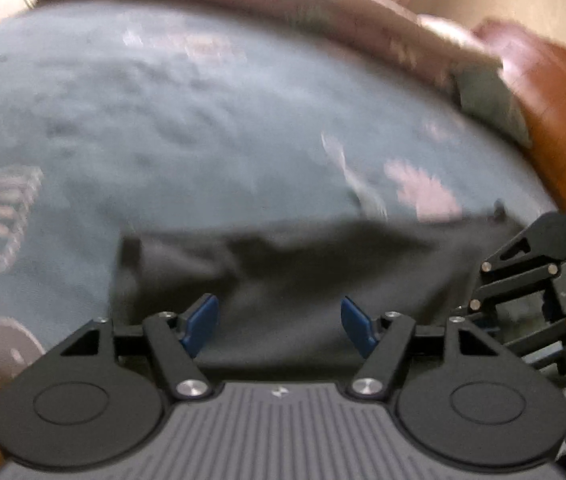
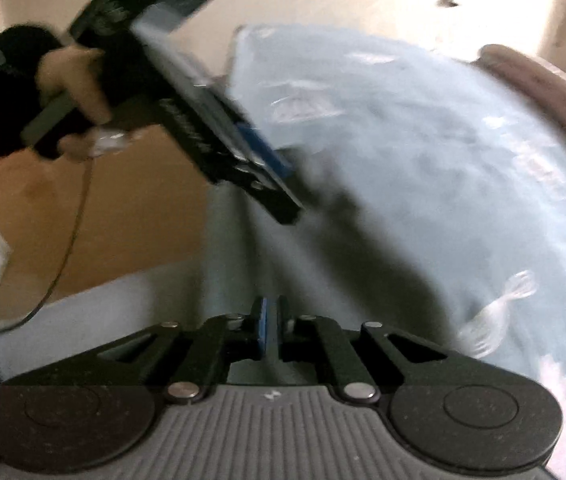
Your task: Fold clothes
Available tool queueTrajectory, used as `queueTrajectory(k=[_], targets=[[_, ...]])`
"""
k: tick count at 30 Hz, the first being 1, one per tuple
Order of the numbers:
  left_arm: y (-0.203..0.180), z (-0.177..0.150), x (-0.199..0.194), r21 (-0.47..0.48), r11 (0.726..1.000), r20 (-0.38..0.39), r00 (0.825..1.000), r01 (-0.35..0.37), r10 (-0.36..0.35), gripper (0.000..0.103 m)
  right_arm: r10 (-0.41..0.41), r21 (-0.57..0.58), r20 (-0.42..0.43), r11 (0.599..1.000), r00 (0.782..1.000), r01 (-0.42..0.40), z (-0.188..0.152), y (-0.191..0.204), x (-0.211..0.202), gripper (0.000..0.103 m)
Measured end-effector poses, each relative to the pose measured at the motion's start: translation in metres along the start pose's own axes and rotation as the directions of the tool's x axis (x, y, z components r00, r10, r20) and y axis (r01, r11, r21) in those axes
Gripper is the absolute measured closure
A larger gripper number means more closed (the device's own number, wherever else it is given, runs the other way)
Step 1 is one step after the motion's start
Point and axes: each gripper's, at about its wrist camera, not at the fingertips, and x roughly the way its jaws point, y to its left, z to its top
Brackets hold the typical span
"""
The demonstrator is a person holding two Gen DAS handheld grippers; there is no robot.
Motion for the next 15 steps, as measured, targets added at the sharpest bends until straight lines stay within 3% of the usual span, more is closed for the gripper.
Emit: queueTrajectory(k=[2, 4, 9, 15], targets=[[0.007, 0.007, -0.004, -0.034, 0.999, 0.044, 0.999, -0.030, 0.031, 0.037, -0.062, 0.022, 0.014, 0.998, 0.998, 0.062, 0.009, -0.014, 0.003, 0.098], [0.012, 0.006, -0.003, -0.061, 0.998, 0.053, 0.999, 0.007, -0.004, 0.037, -0.086, 0.044, 0.025, 0.995, 0.996, 0.085, 0.020, -0.028, 0.008, 0.098], [0.024, -0.018, 0.020, -0.106, 0.994, -0.025, 1.000, -0.003, 0.000, 0.037, -0.086, 0.073, 0.058, 0.994, 0.995, 0.081, 0.048, -0.064, 0.026, 0.097], [0.026, -0.031, 0.001, -0.108, 0.994, -0.031, 0.999, 0.011, -0.014, 0.035, -0.042, 0.016, 0.043, 0.999, 0.998, 0.041, 0.078, -0.073, 0.067, 0.097]])
